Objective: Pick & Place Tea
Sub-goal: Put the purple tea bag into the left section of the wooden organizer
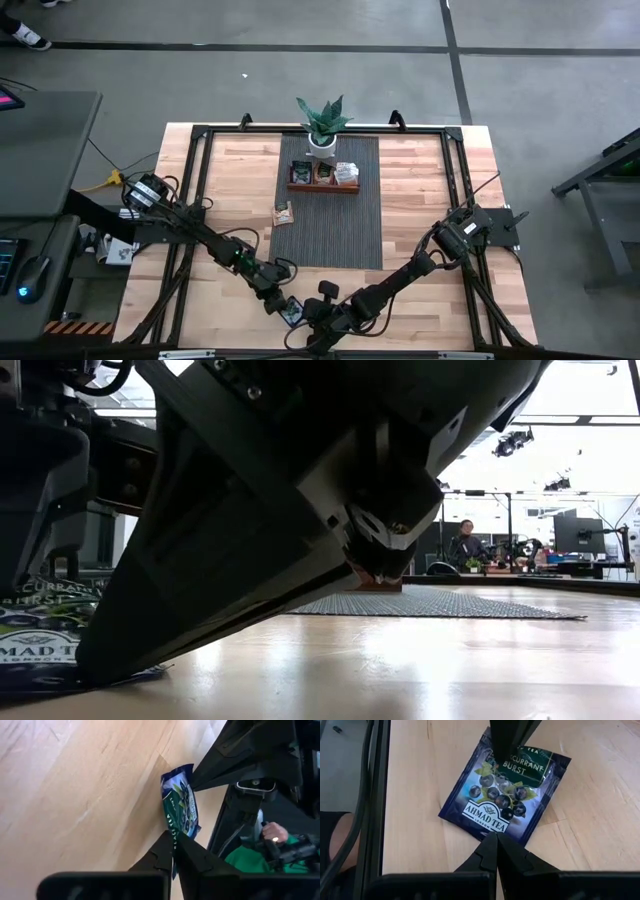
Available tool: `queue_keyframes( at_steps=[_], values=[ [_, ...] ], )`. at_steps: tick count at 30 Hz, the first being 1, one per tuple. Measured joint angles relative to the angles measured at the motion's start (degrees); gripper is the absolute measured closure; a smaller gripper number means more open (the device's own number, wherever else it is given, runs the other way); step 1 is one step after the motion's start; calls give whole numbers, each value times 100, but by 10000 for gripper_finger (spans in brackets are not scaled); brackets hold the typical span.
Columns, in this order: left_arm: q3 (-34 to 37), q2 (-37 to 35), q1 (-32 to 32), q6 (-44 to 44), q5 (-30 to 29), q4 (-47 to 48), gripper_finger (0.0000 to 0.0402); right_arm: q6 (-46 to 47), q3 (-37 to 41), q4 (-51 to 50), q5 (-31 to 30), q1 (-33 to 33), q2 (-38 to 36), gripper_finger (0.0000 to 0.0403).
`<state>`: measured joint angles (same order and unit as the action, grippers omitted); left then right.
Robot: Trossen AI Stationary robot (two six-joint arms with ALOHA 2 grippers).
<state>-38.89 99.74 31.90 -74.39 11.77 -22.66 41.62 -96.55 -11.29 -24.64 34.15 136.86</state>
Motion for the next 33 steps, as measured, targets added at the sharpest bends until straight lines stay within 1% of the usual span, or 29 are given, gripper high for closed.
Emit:
queue_keyframes(
  at_steps=[6,9,14,20,25,28,30,33],
  values=[
    [0,-4,0,255,-15,16,399,-9,-12,29,0,3,0,403],
    [0,-4,0,329,-31,22,400,-177,-83,-7,-56,40,-27,403],
    [-2,-7,0,383,-37,14,401,-625,-140,-114,-427,112,-209,403],
    [-7,-11,-2,553,-2,26,401,-758,-142,-571,-1065,261,-583,403],
    [-9,-32,-134,864,422,24,401,-324,-142,-1412,-1613,428,-815,403],
    [-13,-232,-274,1165,599,130,402,59,-153,-1833,-1802,493,-892,403],
    [-72,-435,-401,1420,608,473,401,330,-151,-2120,-1838,522,-888,403],
    [-254,-807,-654,1990,611,1428,401,764,-139,-2435,-1809,529,-883,403]
  ],
)
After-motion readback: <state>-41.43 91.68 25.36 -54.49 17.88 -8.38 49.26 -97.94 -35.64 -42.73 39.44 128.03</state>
